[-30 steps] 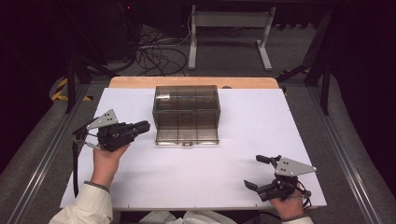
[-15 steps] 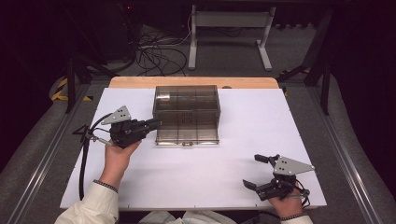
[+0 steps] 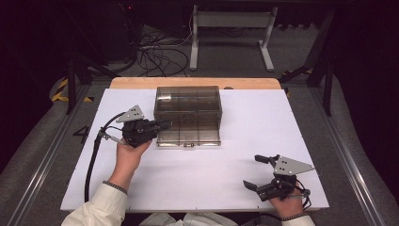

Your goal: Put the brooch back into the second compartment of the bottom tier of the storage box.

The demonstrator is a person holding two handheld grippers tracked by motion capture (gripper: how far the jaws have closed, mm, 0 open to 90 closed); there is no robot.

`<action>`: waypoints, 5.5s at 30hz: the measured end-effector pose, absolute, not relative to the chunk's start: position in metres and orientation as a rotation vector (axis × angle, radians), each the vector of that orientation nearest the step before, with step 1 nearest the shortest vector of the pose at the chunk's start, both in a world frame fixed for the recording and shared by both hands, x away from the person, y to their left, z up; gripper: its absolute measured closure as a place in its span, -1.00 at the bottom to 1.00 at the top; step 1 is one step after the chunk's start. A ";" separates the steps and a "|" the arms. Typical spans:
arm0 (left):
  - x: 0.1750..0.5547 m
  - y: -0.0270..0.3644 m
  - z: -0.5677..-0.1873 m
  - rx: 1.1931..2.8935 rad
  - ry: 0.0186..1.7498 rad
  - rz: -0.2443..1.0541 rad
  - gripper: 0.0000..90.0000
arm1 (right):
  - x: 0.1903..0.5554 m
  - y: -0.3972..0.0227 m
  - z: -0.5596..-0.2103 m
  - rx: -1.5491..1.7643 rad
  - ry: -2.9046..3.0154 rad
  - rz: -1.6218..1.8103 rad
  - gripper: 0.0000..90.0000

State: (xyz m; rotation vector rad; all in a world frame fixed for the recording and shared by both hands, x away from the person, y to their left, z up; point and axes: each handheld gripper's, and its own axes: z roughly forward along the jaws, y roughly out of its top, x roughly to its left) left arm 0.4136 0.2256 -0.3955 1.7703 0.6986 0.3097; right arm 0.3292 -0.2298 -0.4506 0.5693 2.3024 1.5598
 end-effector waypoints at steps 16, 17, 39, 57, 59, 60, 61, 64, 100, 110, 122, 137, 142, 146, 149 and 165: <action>0.430 0.212 -0.413 1.754 0.689 0.325 0.77 | 0.329 -0.230 -0.450 0.566 2.302 1.559 -0.93; 0.430 0.211 -0.414 1.753 0.687 0.325 0.77 | 0.329 -0.230 -0.450 0.566 2.301 1.561 -0.93; 0.445 0.199 -0.440 1.805 0.713 0.313 0.77 | 0.329 -0.231 -0.451 0.562 2.305 1.563 -0.93; 0.452 0.186 -0.463 1.846 0.755 0.259 0.77 | 0.329 -0.231 -0.451 0.564 2.306 1.567 -0.93; 0.452 0.185 -0.465 1.852 0.762 0.249 0.77 | 0.329 -0.231 -0.451 0.563 2.305 1.567 -0.93; 0.452 0.185 -0.466 1.856 0.755 0.250 0.77 | 0.329 -0.231 -0.451 0.562 2.305 1.567 -0.93; 0.452 0.184 -0.467 1.859 0.757 0.254 0.77 | 0.329 -0.231 -0.451 0.562 2.306 1.567 -0.93; 0.452 0.183 -0.468 1.868 0.756 0.254 0.77 | 0.329 -0.231 -0.451 0.561 2.306 1.567 -0.93; 0.444 0.183 -0.455 1.835 0.748 0.241 0.53 | 0.328 -0.231 -0.451 0.548 2.312 1.573 -0.93; 0.429 0.189 -0.431 1.801 0.707 0.264 0.44 | 0.328 -0.231 -0.451 0.554 2.311 1.575 -0.93; 0.424 0.189 -0.424 1.810 0.697 0.280 0.44 | 0.328 -0.231 -0.451 0.557 2.313 1.574 -0.93; 0.405 0.200 -0.401 1.793 0.643 0.333 0.05 | 0.328 -0.232 -0.451 0.557 2.313 1.574 -0.93; 0.393 0.207 -0.390 1.766 0.625 0.323 -0.38 | 0.328 -0.232 -0.451 0.558 2.309 1.576 -0.93; 0.384 0.212 -0.385 1.796 0.610 0.351 -0.58 | 0.328 -0.232 -0.451 0.558 2.310 1.574 -0.93; 0.376 0.216 -0.384 1.819 0.610 0.355 -0.64 | 0.328 -0.232 -0.451 0.559 2.309 1.575 -0.93; 0.340 0.247 -0.384 1.793 0.595 0.373 -0.85 | 0.328 -0.232 -0.451 0.561 2.311 1.572 -0.93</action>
